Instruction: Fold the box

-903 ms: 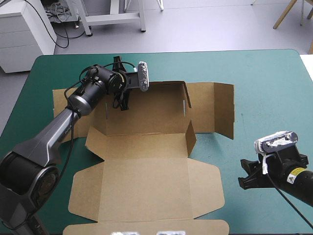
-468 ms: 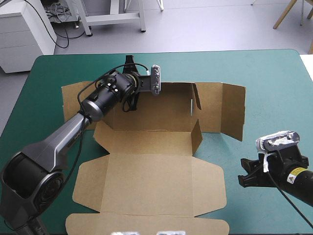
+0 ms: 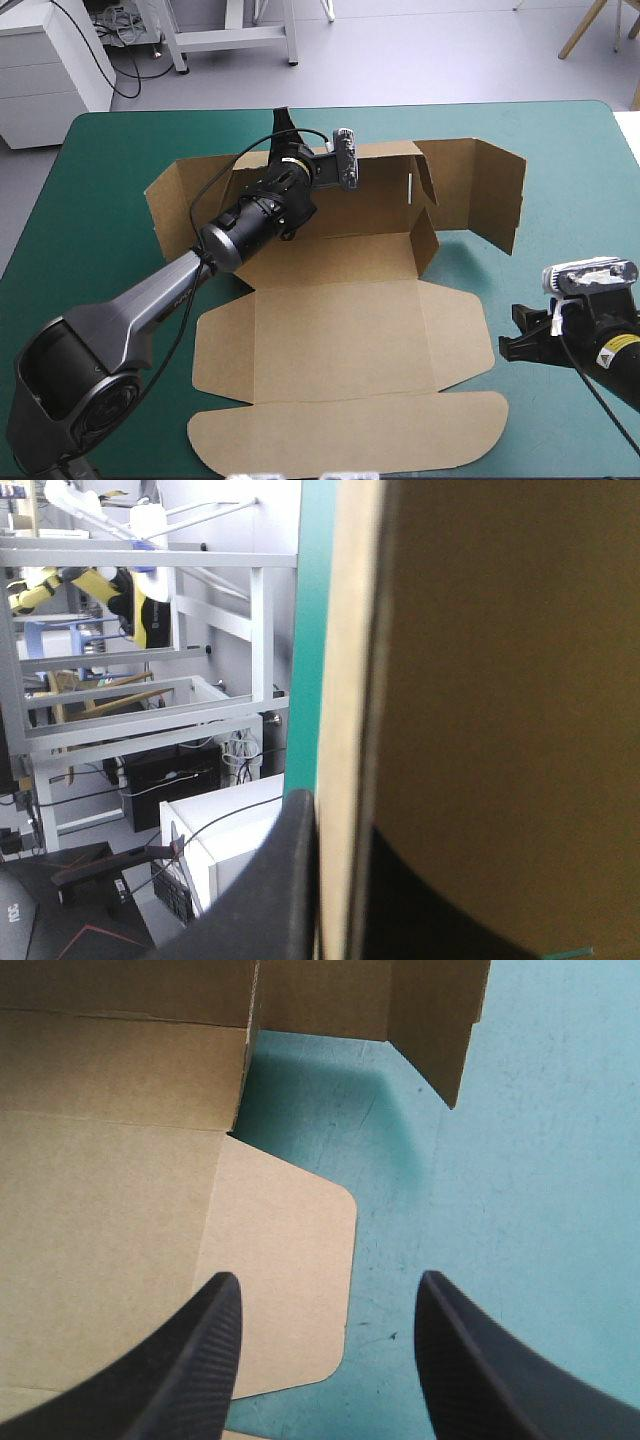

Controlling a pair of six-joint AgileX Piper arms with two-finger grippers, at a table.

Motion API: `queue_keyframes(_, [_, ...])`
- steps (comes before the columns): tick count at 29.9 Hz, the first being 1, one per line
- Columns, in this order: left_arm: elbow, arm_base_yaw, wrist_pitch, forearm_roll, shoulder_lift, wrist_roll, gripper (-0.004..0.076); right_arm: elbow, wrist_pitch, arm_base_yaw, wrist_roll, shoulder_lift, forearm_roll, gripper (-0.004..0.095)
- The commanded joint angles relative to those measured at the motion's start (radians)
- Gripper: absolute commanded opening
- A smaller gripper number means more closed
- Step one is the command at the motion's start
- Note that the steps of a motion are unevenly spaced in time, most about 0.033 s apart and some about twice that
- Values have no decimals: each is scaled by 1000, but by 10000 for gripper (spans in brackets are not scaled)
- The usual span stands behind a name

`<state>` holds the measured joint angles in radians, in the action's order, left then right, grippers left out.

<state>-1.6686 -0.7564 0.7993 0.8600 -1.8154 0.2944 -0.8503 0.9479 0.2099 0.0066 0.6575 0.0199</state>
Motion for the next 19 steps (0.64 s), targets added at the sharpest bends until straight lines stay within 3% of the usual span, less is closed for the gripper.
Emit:
queue_keyframes(1, [-27, -11, -18, 81, 55, -54, -10, -71, -73, -2, 21, 5, -43, 481])
queue_keyframes(4, [21, -30, -50, 87, 79, -83, -10, -87, -73, -2, 44, 5, -88, 481])
queue_keyframes(10, [202, -124, -87, 260, 156, -294, -10, -87, -68, -2, 74, 35, -95, 481])
queue_keyframes(19, [339, -232, 0, 389, 193, -430, -10, -119, -99, -4, 80, 120, -69, 481])
